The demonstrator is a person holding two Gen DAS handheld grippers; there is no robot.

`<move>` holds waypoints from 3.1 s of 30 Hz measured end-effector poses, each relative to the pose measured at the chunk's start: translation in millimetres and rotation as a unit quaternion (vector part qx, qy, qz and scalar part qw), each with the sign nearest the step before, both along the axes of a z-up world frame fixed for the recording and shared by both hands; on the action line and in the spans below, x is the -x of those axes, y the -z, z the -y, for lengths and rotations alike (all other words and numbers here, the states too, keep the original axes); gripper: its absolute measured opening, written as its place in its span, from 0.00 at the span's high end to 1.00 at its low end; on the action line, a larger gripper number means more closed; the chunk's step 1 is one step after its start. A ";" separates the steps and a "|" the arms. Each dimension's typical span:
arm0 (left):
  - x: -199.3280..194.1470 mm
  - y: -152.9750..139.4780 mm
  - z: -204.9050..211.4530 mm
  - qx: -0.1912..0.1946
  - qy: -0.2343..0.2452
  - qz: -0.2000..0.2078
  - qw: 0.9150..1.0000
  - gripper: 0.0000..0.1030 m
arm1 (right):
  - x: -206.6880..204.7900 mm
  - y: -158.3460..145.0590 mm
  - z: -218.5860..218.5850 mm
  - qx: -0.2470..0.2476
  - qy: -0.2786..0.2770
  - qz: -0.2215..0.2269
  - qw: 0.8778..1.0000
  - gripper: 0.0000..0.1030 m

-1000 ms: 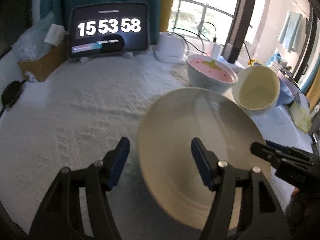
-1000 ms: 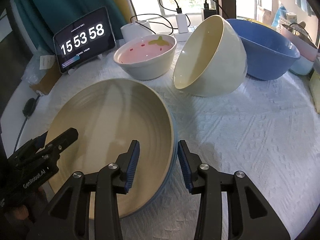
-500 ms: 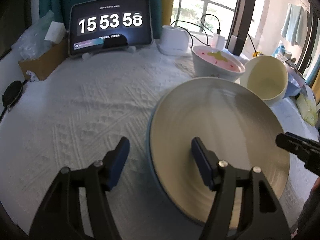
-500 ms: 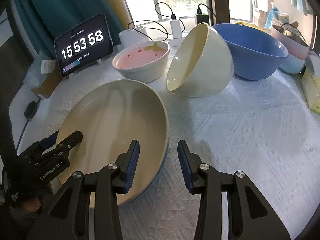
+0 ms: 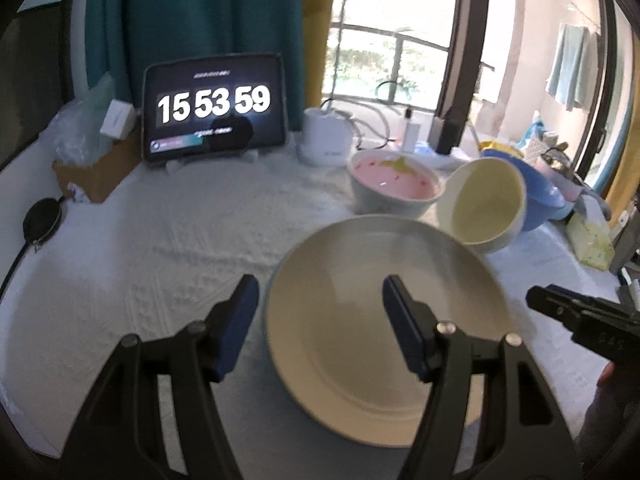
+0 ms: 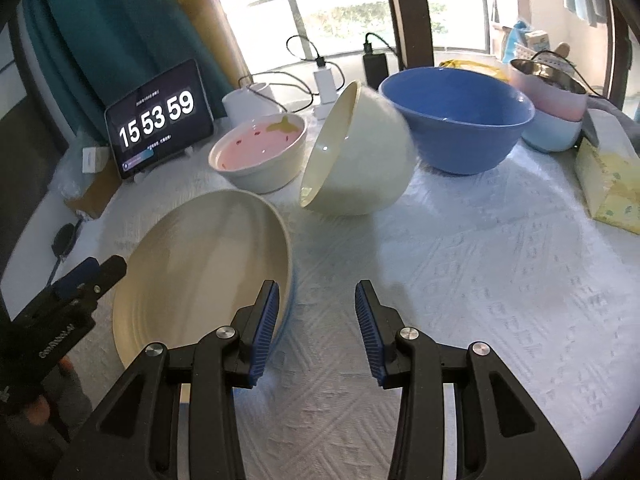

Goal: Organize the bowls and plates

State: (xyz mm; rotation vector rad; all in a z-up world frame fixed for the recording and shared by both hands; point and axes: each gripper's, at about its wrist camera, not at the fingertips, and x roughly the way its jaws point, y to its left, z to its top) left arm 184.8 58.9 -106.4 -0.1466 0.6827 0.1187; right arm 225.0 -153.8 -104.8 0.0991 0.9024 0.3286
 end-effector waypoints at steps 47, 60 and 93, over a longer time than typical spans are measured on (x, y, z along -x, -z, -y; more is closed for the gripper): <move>-47.1 -41.2 178.3 0.005 0.163 0.010 0.987 0.36 | 7.6 -24.5 142.0 -0.030 0.070 0.059 0.995 0.59; -75.6 -54.8 190.0 0.004 0.174 0.029 0.984 0.36 | -11.0 -29.6 151.2 -0.027 0.078 0.070 0.994 0.60; -150.6 -32.5 193.8 0.013 0.170 0.027 0.985 0.36 | -130.2 -7.4 145.7 -0.022 0.099 0.047 0.994 0.60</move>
